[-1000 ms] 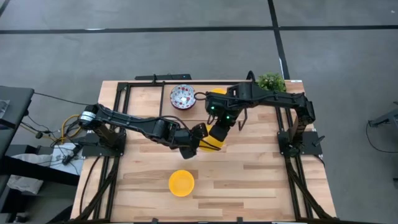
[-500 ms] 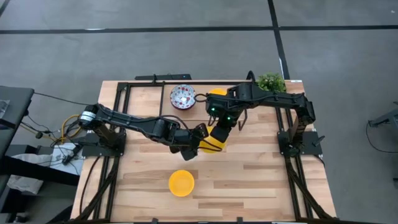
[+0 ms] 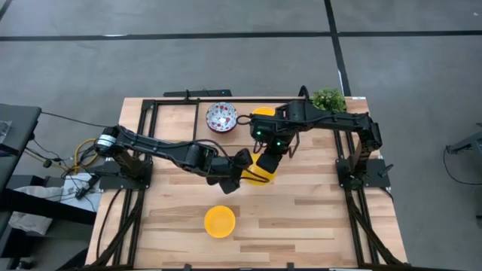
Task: Pick & Place Mini bowls
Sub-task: Stack the top yellow bowl on the yellow bowl on the shelf
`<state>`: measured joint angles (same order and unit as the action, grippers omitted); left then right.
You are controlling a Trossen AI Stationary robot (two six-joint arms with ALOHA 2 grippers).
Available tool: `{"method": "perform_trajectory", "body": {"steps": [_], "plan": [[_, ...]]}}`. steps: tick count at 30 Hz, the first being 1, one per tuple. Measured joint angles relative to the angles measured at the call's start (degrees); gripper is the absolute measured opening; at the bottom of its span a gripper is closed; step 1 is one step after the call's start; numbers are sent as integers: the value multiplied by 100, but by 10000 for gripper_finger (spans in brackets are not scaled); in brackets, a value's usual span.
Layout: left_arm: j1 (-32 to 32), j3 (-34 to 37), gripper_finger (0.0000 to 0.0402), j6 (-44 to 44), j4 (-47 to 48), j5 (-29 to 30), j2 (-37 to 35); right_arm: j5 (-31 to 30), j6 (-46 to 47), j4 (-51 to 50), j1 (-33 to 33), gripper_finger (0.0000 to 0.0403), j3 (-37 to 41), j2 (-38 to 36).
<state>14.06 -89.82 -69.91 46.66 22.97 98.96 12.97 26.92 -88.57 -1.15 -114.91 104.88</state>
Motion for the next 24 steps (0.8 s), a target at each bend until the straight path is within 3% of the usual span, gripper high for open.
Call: {"method": "perform_trajectory", "body": {"steps": [5, 12, 18, 24], "plan": [[3, 0, 357, 16, -64, 436, 0, -15, 0, -122, 0, 0, 0, -2], [190, 10, 363, 98, -12, 1084, -109, 58, -104, -210, -48, 0, 0, -2], [381, 13, 361, 619, -12, 1023, -479, 111, -177, -186, -88, 0, 0, -7], [513, 11, 358, 1796, -15, 870, -1117, 48, -168, -165, -120, 0, 0, -7]]}}
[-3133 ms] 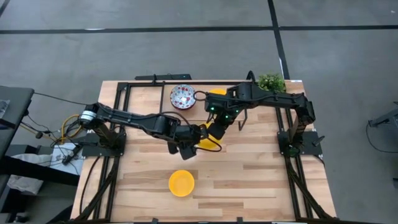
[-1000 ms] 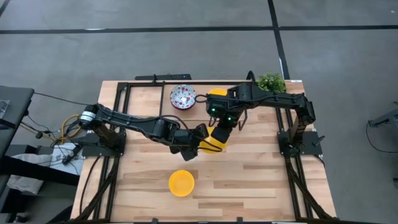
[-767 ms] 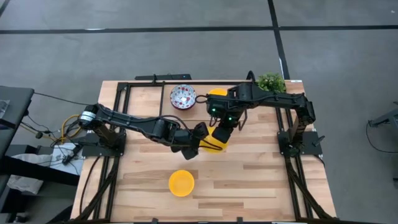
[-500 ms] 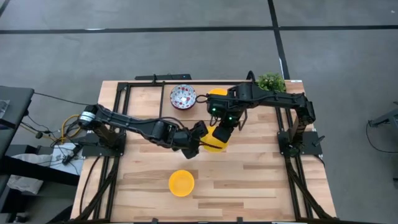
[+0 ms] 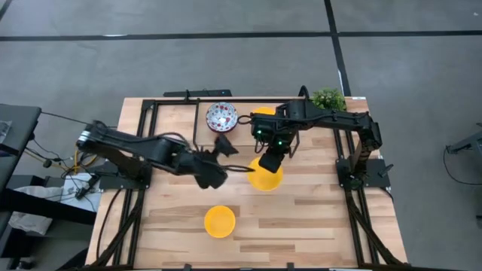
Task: Pick & Place Mini bowls
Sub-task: Stack the top yellow bowl on the yellow bowl on the shelf
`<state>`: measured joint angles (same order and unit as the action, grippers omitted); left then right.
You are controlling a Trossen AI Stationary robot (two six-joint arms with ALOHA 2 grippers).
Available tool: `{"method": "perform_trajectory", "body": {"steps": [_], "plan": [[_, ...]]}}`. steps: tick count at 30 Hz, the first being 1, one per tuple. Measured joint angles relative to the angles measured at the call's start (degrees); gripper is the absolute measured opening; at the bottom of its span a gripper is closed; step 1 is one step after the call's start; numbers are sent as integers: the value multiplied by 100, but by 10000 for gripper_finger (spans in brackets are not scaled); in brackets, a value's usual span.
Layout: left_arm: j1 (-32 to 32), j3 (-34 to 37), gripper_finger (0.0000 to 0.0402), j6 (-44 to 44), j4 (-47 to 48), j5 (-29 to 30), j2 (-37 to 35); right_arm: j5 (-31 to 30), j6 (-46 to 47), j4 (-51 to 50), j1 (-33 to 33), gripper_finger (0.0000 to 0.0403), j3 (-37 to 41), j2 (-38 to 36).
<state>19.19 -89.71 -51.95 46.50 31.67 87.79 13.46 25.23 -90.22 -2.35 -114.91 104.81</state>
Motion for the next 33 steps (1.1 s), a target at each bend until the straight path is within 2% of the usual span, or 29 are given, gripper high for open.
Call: {"method": "perform_trajectory", "body": {"steps": [6, 10, 13, 19, 24, 33], "plan": [[-79, 15, 356, 2354, 391, -775, -828, -147, 15, 5, -112, 0, 0, 0], [-198, 518, 356, 3562, 395, -1609, -1526, -147, -6, 5, -315, 0, -31, 2], [-256, 1088, 356, 4260, 356, -2020, -2026, -184, -127, 11, -526, 0, -263, 7], [-228, 2496, 356, 5443, -462, -2135, -2893, -379, -370, 25, -1114, 0, -889, 0], [-231, 3531, 356, 6074, -1413, -2147, -3323, -274, -623, 22, -1759, 0, -994, 0], [-226, 4332, 356, 7184, -1627, -2154, -3478, -124, -1077, 22, -2829, 0, -994, 2]]}}
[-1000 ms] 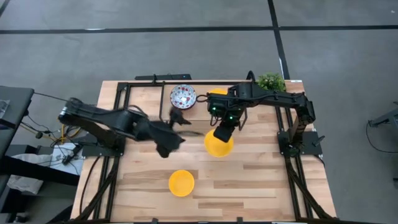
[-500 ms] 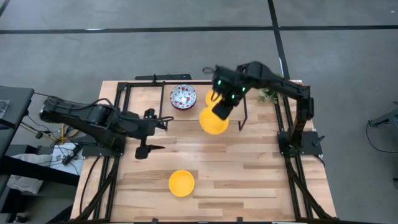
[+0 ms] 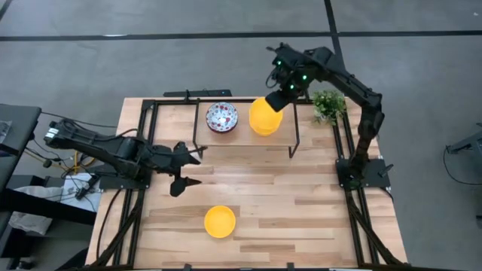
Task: Pick & Place Mini bowls
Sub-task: Stack the top yellow bowl on the yellow bowl on the shelf
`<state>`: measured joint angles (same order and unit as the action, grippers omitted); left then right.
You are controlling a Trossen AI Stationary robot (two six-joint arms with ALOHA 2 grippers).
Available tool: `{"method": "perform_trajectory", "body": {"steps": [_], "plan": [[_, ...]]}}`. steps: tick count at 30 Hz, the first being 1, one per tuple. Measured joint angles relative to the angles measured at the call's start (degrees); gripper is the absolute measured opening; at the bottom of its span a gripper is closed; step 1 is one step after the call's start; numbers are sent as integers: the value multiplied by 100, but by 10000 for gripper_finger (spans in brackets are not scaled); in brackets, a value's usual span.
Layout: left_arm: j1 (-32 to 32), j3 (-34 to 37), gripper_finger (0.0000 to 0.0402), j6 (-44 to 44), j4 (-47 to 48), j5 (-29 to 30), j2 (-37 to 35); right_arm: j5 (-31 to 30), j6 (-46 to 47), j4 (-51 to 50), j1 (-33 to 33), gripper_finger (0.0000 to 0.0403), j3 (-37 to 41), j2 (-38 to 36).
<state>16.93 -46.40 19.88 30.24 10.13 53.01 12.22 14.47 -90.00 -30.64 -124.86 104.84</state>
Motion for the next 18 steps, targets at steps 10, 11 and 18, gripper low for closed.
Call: {"method": "perform_trajectory", "body": {"steps": [10, 11, 18], "plan": [[0, 330, 356, 15, -332, 4, -6, 28, -457, 0, -484, 0, -3, 158], [0, 330, 356, 15, -354, 4, -8, 29, -525, -4, -507, 0, 0, 201], [0, 330, 356, 15, -420, 5, -6, 37, -793, -1, -512, 0, -2, 519]]}}
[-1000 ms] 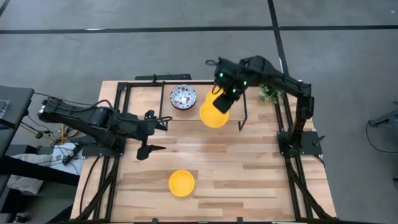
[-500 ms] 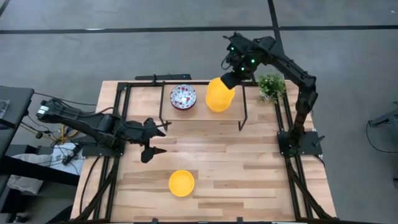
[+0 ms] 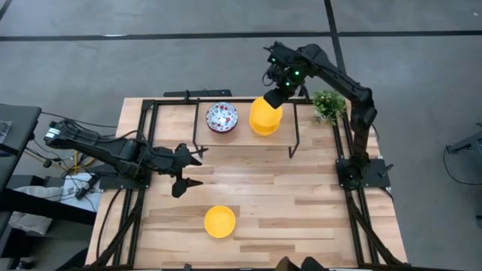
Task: Pick & Place Mini bowls
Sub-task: Stack the top yellow bowl on the yellow bowl on the shelf
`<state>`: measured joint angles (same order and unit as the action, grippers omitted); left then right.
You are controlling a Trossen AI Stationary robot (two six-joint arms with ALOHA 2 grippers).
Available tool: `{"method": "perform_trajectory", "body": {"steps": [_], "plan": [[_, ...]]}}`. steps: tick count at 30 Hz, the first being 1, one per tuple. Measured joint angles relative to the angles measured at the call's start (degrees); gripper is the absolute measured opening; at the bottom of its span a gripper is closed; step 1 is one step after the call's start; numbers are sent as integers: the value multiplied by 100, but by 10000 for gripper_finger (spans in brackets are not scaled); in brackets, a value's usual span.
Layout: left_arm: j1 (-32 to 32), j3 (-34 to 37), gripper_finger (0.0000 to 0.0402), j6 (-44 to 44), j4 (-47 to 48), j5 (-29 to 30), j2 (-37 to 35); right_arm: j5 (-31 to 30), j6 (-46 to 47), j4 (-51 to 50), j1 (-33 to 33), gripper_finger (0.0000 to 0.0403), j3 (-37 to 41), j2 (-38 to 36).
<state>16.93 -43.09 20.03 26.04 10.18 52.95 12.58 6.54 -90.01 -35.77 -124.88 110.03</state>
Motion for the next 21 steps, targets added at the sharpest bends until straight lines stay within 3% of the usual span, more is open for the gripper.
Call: {"method": "perform_trajectory", "body": {"steps": [21], "plan": [[0, -2, 356, -2, -121, 1, 0, -88, -358, -1, -22, 0, 0, 182]]}}
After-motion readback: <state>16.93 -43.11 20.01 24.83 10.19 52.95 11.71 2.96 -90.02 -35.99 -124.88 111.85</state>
